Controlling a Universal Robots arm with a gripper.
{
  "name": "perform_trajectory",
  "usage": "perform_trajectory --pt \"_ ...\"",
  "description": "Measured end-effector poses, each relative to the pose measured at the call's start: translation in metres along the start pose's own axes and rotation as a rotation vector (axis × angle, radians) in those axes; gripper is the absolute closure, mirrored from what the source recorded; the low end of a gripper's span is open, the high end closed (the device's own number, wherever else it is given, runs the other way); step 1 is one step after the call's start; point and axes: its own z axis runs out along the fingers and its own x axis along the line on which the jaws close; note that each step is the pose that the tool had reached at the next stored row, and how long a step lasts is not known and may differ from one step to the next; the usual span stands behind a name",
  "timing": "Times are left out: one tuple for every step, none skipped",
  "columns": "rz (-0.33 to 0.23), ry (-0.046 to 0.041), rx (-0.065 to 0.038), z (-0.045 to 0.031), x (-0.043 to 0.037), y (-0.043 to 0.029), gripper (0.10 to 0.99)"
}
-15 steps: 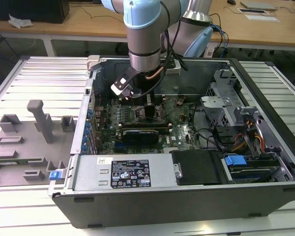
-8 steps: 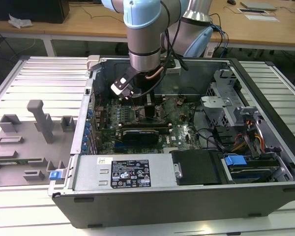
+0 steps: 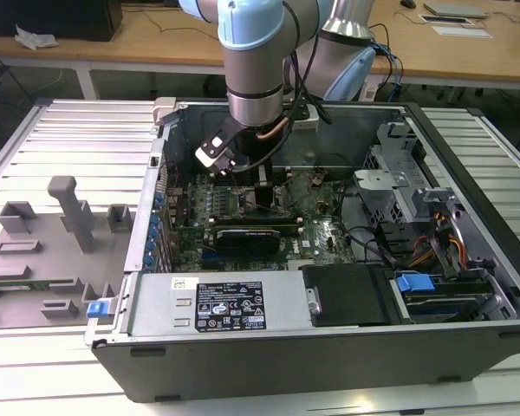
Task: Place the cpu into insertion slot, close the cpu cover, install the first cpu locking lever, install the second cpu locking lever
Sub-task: 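Place the cpu into insertion slot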
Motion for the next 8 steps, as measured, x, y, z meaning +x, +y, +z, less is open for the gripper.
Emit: perform_trajectory --pt "0.0 0.0 0.0 0.0 0.0 0.0001 0.557" --pt "0.0 0.0 0.0 0.0 0.0 0.0003 0.557" --pt "0.0 0.0 0.0 0.0 0.0 0.0003 0.557" --pt "0.0 0.0 0.0 0.0001 0.0 0.0003 0.557" --pt "0.0 -0.0001 0.0 0.0001 0.0 0.0003 0.557" --pt "0.0 -0.0001 0.0 0.0002 0.0 0.0003 0.557" --pt "0.0 -0.0001 0.0 0.0002 0.0 0.0003 0.557" --pt "0.0 -0.0001 0.0 0.0003 0.0 0.0003 0.557"
